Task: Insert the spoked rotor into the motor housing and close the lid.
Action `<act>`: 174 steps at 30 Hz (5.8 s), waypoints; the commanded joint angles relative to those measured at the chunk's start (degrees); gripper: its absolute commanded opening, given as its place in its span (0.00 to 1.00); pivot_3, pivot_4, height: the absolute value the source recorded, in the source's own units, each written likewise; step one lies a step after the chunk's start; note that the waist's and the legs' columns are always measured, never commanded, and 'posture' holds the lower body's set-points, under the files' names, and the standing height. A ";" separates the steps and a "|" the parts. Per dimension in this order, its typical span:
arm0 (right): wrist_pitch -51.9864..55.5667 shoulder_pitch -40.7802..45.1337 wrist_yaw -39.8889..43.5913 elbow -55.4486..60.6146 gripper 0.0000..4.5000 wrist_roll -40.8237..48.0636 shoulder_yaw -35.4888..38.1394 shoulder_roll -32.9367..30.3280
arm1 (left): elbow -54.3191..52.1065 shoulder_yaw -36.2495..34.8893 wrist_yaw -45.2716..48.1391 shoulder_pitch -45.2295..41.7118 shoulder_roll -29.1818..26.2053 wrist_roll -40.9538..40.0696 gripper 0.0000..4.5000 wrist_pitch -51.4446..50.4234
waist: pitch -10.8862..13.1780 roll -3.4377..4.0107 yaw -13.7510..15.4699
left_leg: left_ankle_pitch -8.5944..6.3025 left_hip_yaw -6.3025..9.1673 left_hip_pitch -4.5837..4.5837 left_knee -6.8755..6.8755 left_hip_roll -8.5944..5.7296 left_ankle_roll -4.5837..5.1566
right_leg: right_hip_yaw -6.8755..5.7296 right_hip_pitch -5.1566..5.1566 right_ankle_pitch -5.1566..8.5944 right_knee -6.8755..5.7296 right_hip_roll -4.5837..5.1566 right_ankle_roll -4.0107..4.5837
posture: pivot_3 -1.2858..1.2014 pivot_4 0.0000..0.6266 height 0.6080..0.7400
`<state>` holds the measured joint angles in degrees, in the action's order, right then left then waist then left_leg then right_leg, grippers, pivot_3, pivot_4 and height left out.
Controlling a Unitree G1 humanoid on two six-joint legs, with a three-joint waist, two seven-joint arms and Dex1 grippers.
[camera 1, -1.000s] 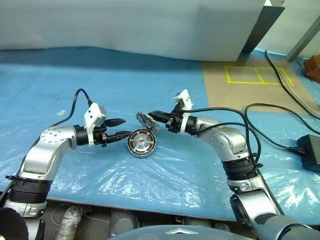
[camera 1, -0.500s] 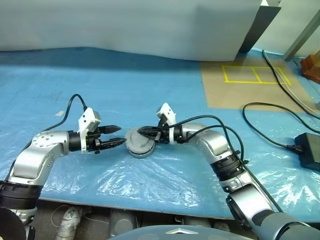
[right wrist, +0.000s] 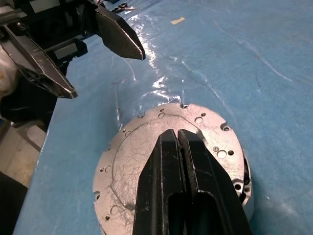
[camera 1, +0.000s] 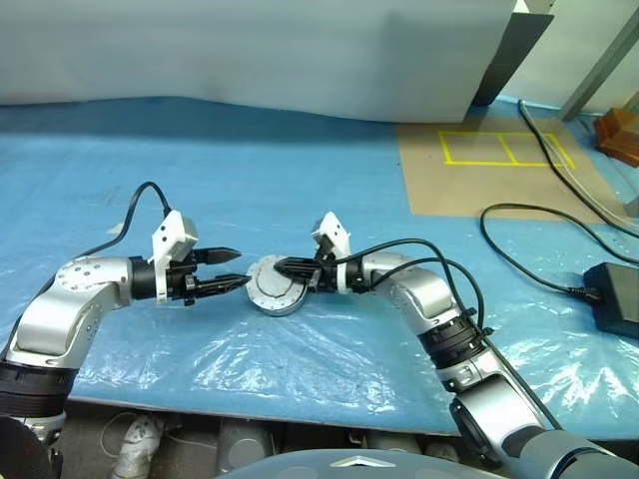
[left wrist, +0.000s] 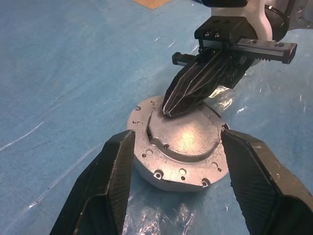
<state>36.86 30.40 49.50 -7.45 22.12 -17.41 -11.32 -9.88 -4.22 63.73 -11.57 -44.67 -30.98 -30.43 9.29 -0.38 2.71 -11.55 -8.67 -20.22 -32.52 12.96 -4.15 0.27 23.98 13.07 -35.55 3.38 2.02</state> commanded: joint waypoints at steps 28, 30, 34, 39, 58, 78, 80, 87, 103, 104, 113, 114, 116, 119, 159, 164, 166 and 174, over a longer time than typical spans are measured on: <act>-13.13 2.32 5.91 1.38 1.00 -11.25 -7.80 -2.54 | -2.50 -1.96 -0.34 3.33 -0.62 -1.39 0.66 0.05 | 0.01 0.00 -0.19 | 0.00 0.00 -0.07 0.08 0.00 0.00 | -0.03 0.05 0.01 0.07 -0.01 0.02 | 0.52 0.24 1.00; -14.38 2.26 5.52 0.01 1.00 -12.68 -8.36 -1.98 | -3.00 -1.87 -0.75 3.75 -0.30 -1.46 0.66 0.02 | 0.01 0.00 -0.21 | 0.00 0.00 -0.06 0.08 0.00 0.00 | -0.02 0.05 0.01 0.07 -0.01 0.02 | 0.52 0.24 1.00; -16.31 2.04 5.78 -1.39 1.00 -15.01 -9.49 -2.23 | -3.19 -1.83 -1.07 3.97 -0.15 -1.44 0.66 0.08 | 0.01 0.00 -0.21 | 0.00 0.00 -0.07 0.08 0.00 0.00 | -0.03 0.05 0.01 0.06 -0.01 0.02 | 0.52 0.24 1.00; -19.41 1.97 6.06 -2.40 1.00 -17.75 -10.32 -3.30 | -2.90 -1.54 -1.21 3.63 -0.02 -1.30 0.66 0.17 | 0.01 0.00 -0.21 | 0.00 0.00 -0.04 0.06 0.00 0.00 | -0.02 0.04 0.01 0.03 -0.01 0.02 | 0.52 0.24 1.00; -9.41 0.22 8.49 1.76 0.70 -11.04 -4.78 -4.76 | -3.74 0.35 -1.98 1.63 1.28 -1.15 0.66 -0.87 | 0.01 0.00 -0.04 | 0.00 0.00 -0.04 0.03 0.00 0.01 | -0.02 0.02 0.01 0.03 0.01 0.02 | 0.52 0.24 1.00; -14.83 0.15 3.58 0.24 0.70 -14.51 -5.33 -2.22 | -3.92 0.65 -1.91 1.24 1.08 -1.12 0.66 -1.36 | 0.01 0.00 -0.11 | 0.00 -0.01 -0.05 0.03 -0.01 0.01 | -0.01 0.03 0.01 0.04 0.01 0.02 | 0.52 0.24 1.00; -16.09 -0.31 3.40 -0.86 0.70 -15.51 -5.96 -2.34 | -3.84 0.79 -1.91 1.10 1.17 -1.08 0.66 -1.35 | 0.01 0.00 -0.13 | 0.00 0.00 -0.05 0.03 0.00 0.01 | -0.02 0.03 0.01 0.04 0.01 0.02 | 0.52 0.24 1.00; -18.30 -1.00 3.38 -4.04 0.70 -16.56 -5.91 -3.50 | -4.05 0.98 -2.02 1.03 1.18 -1.18 0.66 -1.53 | 0.01 0.00 -0.15 | 0.00 -0.01 -0.02 0.00 -0.01 0.01 | 0.01 0.01 0.01 0.03 0.01 0.02 | 0.52 0.24 1.00; -11.89 -1.14 5.90 -0.42 0.70 -11.82 -4.24 -3.14 | -4.15 1.72 -2.08 0.92 1.55 -1.08 0.66 -1.30 | 0.01 0.00 -0.15 | 0.00 -0.01 -0.01 0.07 -0.01 0.01 | -0.01 0.00 0.02 0.07 0.01 0.03 | 0.52 0.24 1.00; -12.29 -1.14 5.48 -0.78 0.70 -12.33 -4.38 -3.03 | -4.16 1.75 -2.07 0.93 1.56 -1.07 0.66 -1.32 | 0.01 0.00 -0.16 | 0.00 -0.01 -0.02 0.07 -0.01 0.01 | -0.01 0.00 0.02 0.08 0.01 0.03 | 0.52 0.24 1.00; -10.21 -0.63 3.84 -0.86 0.70 -10.69 -2.49 -1.53 | -4.12 1.66 -2.06 1.09 1.50 -1.06 0.66 -1.29 | 0.01 0.00 -0.18 | 0.00 -0.01 0.01 0.04 -0.01 0.02 | 0.01 -0.01 0.02 0.08 0.01 0.03 | 0.52 0.24 1.00; -8.97 -0.35 4.06 -0.42 0.70 -9.58 -1.79 -1.22 | -4.05 1.67 -2.05 1.05 1.50 -1.03 0.66 -1.26 | 0.01 0.00 -0.19 | 0.00 -0.01 0.01 0.04 -0.01 0.02 | 0.01 -0.01 0.02 0.08 0.01 0.03 | 0.52 0.24 1.00; -7.65 0.08 4.40 0.19 0.70 -8.33 -0.95 -0.99 | -3.86 1.74 -2.03 0.93 1.54 -0.90 0.66 -1.13 | 0.01 0.00 -0.18 | 0.00 -0.01 0.02 0.04 -0.01 0.02 | 0.02 -0.01 0.02 0.07 0.01 0.03 | 0.52 0.24 1.00; -7.43 0.43 4.84 0.86 0.70 -8.00 -0.84 -1.24 | -3.65 1.82 -2.10 0.70 1.68 -0.79 0.66 -1.02 | 0.01 0.00 -0.18 | 0.00 -0.01 0.00 0.04 -0.01 0.02 | 0.01 0.00 0.02 0.09 0.01 0.03 | 0.52 0.24 1.00; -4.38 -6.11 -5.89 -11.40 0.70 -16.15 -5.18 -0.43 | -4.19 2.97 -3.09 1.19 3.00 -0.30 0.66 -0.40 | -0.34 0.31 -0.27 | -0.18 -0.02 1.08 0.41 -0.14 0.31 | 0.16 -0.93 0.29 0.11 0.10 -0.40 | 0.52 0.24 1.00; -1.34 -6.15 -5.52 -9.18 0.70 -17.14 -6.53 -2.09 | -3.64 3.35 -3.53 0.69 3.43 0.40 0.66 -0.03 | -0.90 0.59 -0.05 | -0.19 -0.01 1.12 0.52 -0.17 0.32 | 0.18 -0.99 0.31 0.37 0.11 -0.43 | 0.52 0.24 1.00; -1.41 -6.22 -6.48 -9.43 0.70 -18.25 -7.28 -2.35 | -3.44 3.41 -3.46 0.48 3.56 0.55 0.66 0.09 | -1.13 0.60 -0.12 | -0.19 -0.02 1.10 0.69 -0.19 0.31 | 0.17 -1.04 0.31 0.66 0.10 -0.43 | 0.52 0.24 1.00; 1.22 -4.84 -10.77 -10.09 0.70 -18.38 -6.39 -0.87 | -2.58 3.55 -3.45 -0.32 4.17 1.11 0.66 0.59 | -1.63 0.61 -0.26 | -0.19 -0.14 1.15 1.37 -0.24 0.31 | 0.19 -1.06 0.34 0.91 0.07 -0.45 | 0.52 0.24 1.00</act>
<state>30.76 28.87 43.88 -9.48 9.23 -22.19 -9.63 -11.87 0.10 60.25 -11.30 -40.45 -30.04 -31.01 7.66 0.23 2.45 -11.74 -8.81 -19.05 -31.11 12.72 -3.84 0.47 22.93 13.42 -34.65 3.46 1.56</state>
